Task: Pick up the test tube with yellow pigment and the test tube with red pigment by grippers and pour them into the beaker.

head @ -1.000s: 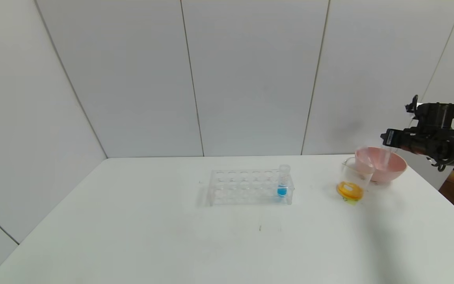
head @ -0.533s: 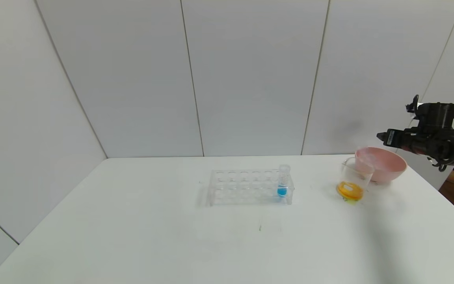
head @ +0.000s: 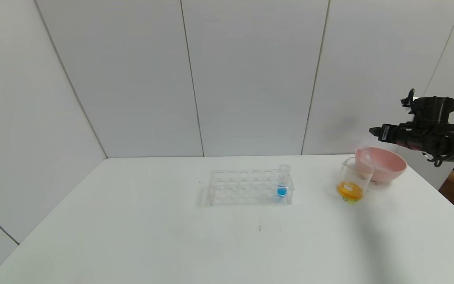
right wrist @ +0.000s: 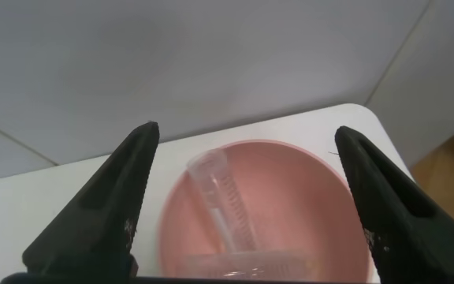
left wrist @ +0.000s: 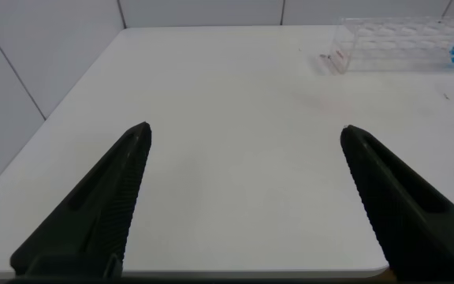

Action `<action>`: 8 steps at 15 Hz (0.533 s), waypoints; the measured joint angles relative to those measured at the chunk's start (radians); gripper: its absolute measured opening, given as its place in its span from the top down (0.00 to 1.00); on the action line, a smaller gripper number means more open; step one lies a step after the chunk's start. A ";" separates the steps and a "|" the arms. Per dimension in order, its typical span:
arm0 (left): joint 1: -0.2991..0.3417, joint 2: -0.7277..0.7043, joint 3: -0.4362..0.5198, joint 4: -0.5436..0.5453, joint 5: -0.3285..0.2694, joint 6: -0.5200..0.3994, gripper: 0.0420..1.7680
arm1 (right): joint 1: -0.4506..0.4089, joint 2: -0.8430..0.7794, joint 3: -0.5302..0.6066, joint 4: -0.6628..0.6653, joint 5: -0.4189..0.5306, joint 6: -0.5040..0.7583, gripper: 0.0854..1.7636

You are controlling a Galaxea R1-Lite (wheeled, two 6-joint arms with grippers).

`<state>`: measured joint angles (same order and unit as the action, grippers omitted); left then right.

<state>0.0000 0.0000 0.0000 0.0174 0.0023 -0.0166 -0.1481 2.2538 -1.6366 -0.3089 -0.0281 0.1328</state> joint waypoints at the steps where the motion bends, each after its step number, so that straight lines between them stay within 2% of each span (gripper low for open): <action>1: 0.000 0.000 0.000 0.000 0.000 0.000 0.03 | 0.021 -0.009 0.001 -0.003 -0.013 0.021 0.09; 4: 0.000 0.000 0.000 0.000 0.000 0.000 0.03 | 0.092 -0.047 0.025 -0.013 -0.056 0.068 0.07; 8: 0.000 0.000 0.000 0.000 0.000 0.000 0.03 | 0.171 -0.169 0.199 -0.080 -0.054 0.069 0.06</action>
<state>0.0000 0.0000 0.0000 0.0174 0.0028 -0.0166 0.0230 2.0845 -1.4374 -0.3887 -0.0821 0.2019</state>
